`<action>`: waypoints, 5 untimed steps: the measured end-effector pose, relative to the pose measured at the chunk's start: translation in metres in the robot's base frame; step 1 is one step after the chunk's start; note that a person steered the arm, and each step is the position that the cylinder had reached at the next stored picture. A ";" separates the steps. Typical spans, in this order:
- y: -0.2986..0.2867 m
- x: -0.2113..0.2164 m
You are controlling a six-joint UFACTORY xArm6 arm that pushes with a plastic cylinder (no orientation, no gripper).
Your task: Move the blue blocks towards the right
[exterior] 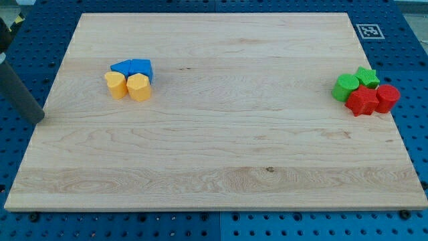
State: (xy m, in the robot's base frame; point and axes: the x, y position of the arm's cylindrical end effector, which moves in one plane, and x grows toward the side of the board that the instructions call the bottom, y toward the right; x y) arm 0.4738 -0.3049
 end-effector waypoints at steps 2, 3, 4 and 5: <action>0.000 -0.090; 0.014 -0.113; 0.067 -0.113; 0.129 -0.111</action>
State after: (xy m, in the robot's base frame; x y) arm 0.3626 -0.1762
